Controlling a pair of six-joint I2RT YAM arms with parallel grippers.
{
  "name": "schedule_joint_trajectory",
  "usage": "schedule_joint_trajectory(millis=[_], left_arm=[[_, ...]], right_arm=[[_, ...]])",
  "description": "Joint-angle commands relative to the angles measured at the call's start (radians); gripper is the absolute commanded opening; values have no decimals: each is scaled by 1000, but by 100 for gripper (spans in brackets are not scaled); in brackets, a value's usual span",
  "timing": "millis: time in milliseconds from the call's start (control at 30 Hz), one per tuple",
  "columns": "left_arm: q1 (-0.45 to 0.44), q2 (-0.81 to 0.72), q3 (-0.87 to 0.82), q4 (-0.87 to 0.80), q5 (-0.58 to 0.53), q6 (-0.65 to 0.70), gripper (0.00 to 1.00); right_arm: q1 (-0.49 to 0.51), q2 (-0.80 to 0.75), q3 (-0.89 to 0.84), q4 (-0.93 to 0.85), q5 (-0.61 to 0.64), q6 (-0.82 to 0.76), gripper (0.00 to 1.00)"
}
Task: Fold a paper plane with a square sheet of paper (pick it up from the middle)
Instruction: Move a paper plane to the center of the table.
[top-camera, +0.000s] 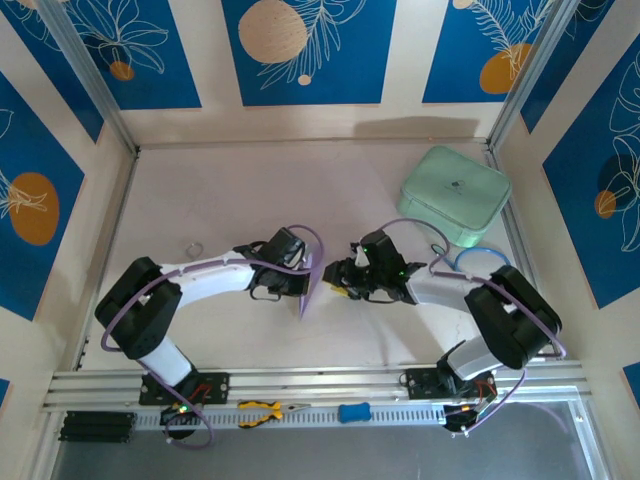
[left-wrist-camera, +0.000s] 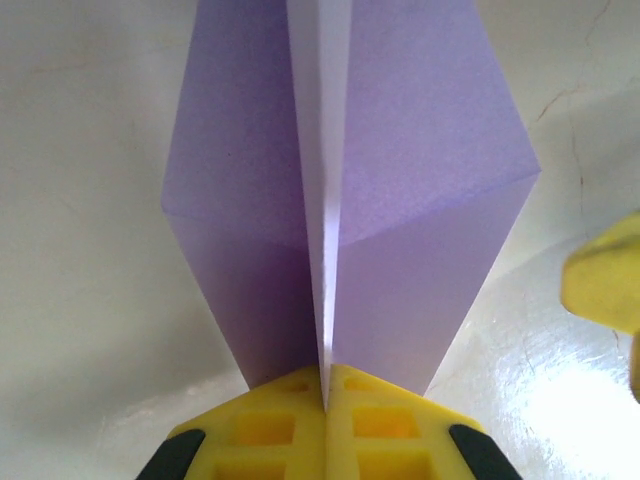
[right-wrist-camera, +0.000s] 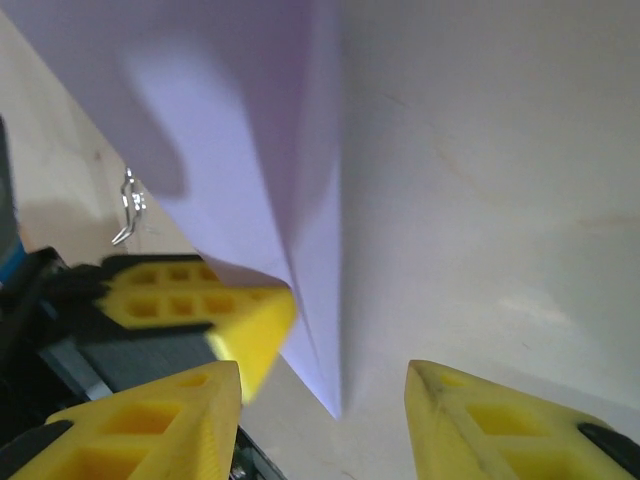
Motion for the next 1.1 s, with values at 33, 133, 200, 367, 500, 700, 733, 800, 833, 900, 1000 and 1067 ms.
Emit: schedule_joint_trajectory(millis=[33, 133, 200, 367, 500, 700, 733, 800, 833, 900, 1000, 1067], left_arm=[[-15, 9, 17, -37, -17, 26, 5], [-16, 9, 17, -37, -17, 24, 5], [-15, 9, 18, -41, -21, 24, 6], [-16, 13, 22, -44, -30, 38, 13], [-19, 20, 32, -50, -50, 56, 21], [-24, 32, 52, -52, -66, 89, 27], [-26, 33, 52, -51, -70, 92, 27], [-26, 39, 54, -51, -72, 97, 28], [-28, 44, 55, -54, -73, 96, 28], [-27, 55, 57, -60, -68, 96, 28], [-30, 63, 50, -56, -53, 86, 28], [-33, 67, 51, -59, -49, 84, 28]], right_arm=[[10, 83, 67, 29, -24, 27, 48], [11, 145, 110, -11, -17, 27, 42], [12, 171, 119, -42, -4, 28, 35], [1, 192, 74, -1, -15, 36, 16], [-8, 191, 51, 26, -33, 33, 10], [-7, 202, 45, 41, -47, 36, 9], [-7, 204, 45, 43, -48, 37, 9], [-7, 207, 46, 44, -50, 38, 9], [-7, 207, 45, 44, -50, 38, 9], [-7, 206, 48, 44, -49, 38, 9], [-6, 208, 46, 43, -48, 39, 9], [-7, 208, 46, 43, -48, 41, 9]])
